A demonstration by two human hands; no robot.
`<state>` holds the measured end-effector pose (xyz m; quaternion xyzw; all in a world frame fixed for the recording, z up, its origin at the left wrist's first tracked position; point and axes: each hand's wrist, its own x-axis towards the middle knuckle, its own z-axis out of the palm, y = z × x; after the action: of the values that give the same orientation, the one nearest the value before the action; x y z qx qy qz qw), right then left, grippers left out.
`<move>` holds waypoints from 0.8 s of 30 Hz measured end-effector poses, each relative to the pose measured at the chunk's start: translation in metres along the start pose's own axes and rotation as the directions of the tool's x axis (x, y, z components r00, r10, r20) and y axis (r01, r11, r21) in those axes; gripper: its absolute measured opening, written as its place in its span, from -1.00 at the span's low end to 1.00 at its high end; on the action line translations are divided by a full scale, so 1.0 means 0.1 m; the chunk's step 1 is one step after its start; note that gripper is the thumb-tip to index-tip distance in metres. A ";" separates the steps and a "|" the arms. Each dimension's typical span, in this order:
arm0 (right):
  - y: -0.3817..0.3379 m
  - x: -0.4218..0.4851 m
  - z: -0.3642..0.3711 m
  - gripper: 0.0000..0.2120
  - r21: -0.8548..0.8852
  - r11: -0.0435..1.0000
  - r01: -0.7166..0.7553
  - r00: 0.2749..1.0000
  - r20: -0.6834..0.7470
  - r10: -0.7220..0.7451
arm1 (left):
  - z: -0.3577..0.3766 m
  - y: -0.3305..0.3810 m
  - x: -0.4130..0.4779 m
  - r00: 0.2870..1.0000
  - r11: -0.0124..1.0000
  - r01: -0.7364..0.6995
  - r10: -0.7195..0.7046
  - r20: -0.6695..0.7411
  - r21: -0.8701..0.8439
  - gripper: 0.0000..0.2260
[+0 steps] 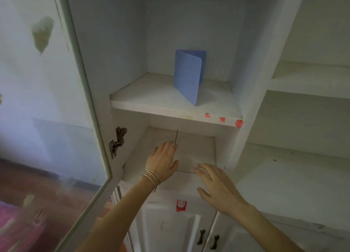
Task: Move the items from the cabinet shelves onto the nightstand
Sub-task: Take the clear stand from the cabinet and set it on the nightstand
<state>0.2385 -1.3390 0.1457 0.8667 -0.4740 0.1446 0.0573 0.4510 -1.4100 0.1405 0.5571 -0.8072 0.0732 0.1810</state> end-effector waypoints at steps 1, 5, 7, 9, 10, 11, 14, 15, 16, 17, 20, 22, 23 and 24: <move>0.02 0.07 0.03 -0.49 -0.003 1.000 -0.016 1.000 -0.006 0.016 | 0.05 -0.04 0.07 1.000 1.000 -0.006 0.006 -0.009 0.005 -0.55; 0.08 0.29 0.12 -0.48 -0.006 0.999 -0.043 0.999 -0.015 0.043 | 0.22 -0.19 0.29 0.999 0.999 -0.040 0.040 -0.008 -0.005 -0.56; 0.11 0.36 0.18 -0.48 -0.005 0.999 -0.041 0.999 0.006 0.041 | 0.27 -0.22 0.36 0.998 0.998 -0.055 0.055 -0.028 -0.005 -0.58; 0.13 0.42 0.21 -0.48 0.001 0.999 -0.043 0.999 0.019 0.043 | 0.32 -0.24 0.39 0.997 0.998 -0.053 0.052 -0.048 -0.026 -0.57; 0.12 0.44 0.23 -0.48 0.012 0.999 -0.051 0.998 0.023 0.051 | 0.35 -0.25 0.42 0.998 0.998 -0.043 0.041 -0.052 -0.046 -0.55; 0.11 0.44 0.24 -0.47 0.026 0.998 -0.062 0.998 0.027 0.061 | 0.37 -0.25 0.44 0.998 0.997 -0.030 0.027 -0.051 -0.065 -0.54; 0.11 0.44 0.28 -0.45 0.041 0.997 -0.072 0.997 0.023 0.071 | 0.36 -0.20 0.53 0.997 0.993 0.071 -0.073 -0.016 -0.094 -0.55; 0.13 0.44 0.30 -0.45 0.037 0.997 -0.064 0.998 0.026 0.063 | 0.40 -0.20 0.56 0.994 0.991 0.108 -0.107 0.017 -0.077 -0.55; 0.15 0.44 0.32 -0.46 0.037 0.998 -0.060 0.998 0.033 0.059 | 0.43 -0.21 0.57 0.993 0.991 0.119 -0.118 0.030 -0.053 -0.56; 0.17 0.44 0.33 -0.47 0.038 0.998 -0.058 0.998 0.037 0.056 | 0.45 -0.21 0.57 0.992 0.991 0.125 -0.123 0.043 -0.048 -0.57; 0.23 0.46 0.32 -0.46 0.040 0.998 -0.044 0.999 0.026 0.043 | 0.41 -0.22 0.49 0.991 0.988 0.131 -0.130 0.010 -0.080 -0.58; 0.24 0.48 0.32 -0.45 0.048 0.999 -0.015 0.999 0.050 0.013 | 0.38 -0.26 0.40 0.992 0.988 0.125 -0.126 -0.004 -0.094 -0.59; 0.23 0.48 0.34 -0.44 0.062 0.998 0.002 0.997 0.071 -0.006 | 0.37 -0.29 0.33 0.993 0.988 0.119 -0.121 -0.017 -0.103 -0.59; 0.22 0.48 0.37 -0.43 0.081 0.997 0.014 0.995 0.098 -0.022 | 0.36 -0.31 0.25 0.993 0.987 0.113 -0.116 -0.028 -0.116 -0.60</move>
<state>0.2519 -1.3981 0.1245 0.8787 -0.4620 0.1202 0.0002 0.4645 -1.4543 0.1143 0.5899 -0.7735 0.0258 0.2303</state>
